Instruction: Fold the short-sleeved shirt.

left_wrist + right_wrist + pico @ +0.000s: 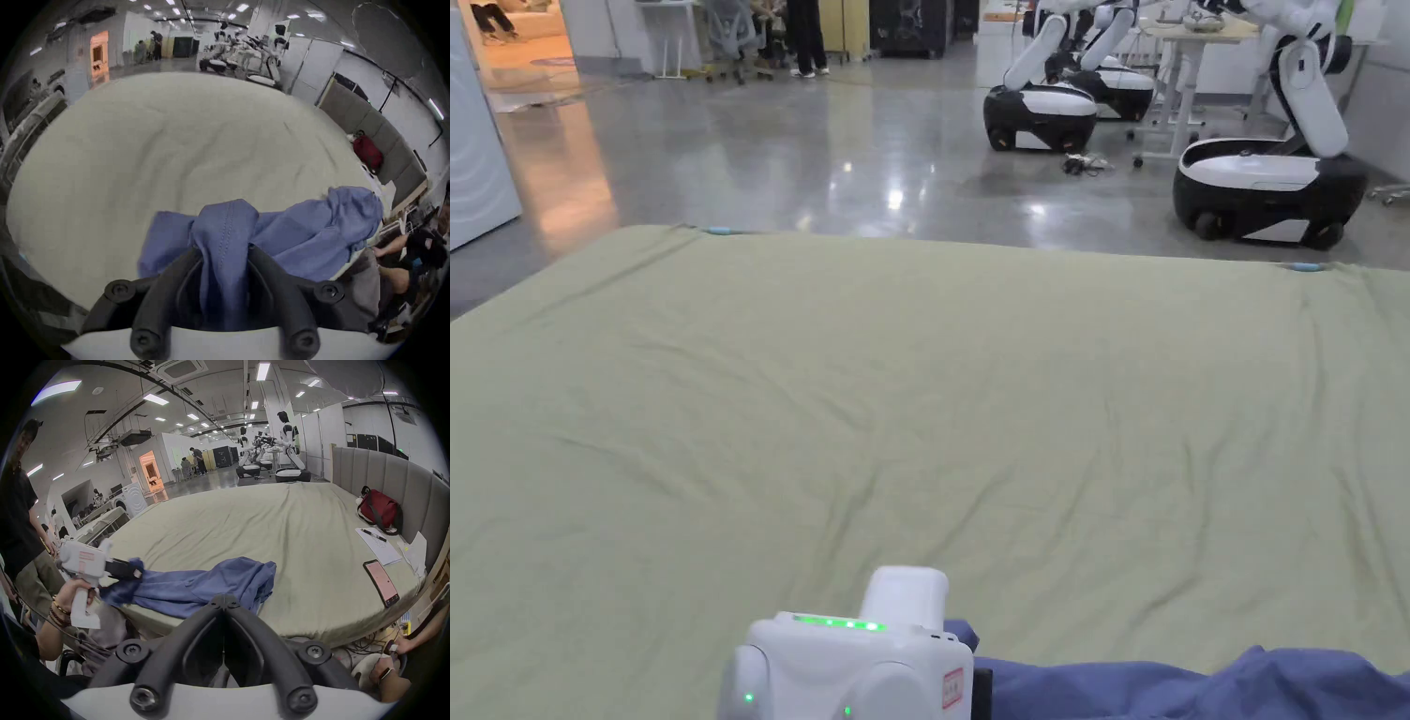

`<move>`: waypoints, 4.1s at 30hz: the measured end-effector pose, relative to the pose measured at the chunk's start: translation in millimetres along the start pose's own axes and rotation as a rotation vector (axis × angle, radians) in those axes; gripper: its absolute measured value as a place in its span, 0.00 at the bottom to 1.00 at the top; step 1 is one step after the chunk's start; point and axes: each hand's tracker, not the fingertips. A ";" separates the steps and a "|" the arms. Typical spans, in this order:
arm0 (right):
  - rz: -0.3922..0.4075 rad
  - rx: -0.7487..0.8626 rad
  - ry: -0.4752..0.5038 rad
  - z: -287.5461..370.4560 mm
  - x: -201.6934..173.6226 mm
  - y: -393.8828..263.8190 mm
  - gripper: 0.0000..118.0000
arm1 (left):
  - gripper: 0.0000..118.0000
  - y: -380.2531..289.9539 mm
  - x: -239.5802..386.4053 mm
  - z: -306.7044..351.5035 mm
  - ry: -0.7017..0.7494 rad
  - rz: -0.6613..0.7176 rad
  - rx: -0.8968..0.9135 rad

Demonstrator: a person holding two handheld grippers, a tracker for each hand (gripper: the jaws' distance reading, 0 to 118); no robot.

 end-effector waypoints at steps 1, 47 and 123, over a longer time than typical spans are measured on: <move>-0.004 0.000 -0.001 1.6 1.9 -0.4 0.03 | 0.13 -3.0 2.6 -8.6 0.024 0.001 -0.015; 0.077 -0.008 0.153 -21.7 -37.5 6.7 0.03 | 0.00 -7.3 -53.8 -74.9 -0.806 0.251 -0.145; 0.015 -0.037 0.011 -2.6 -2.1 -2.9 0.03 | 0.08 22.0 145.7 -20.4 -0.223 -0.017 -0.049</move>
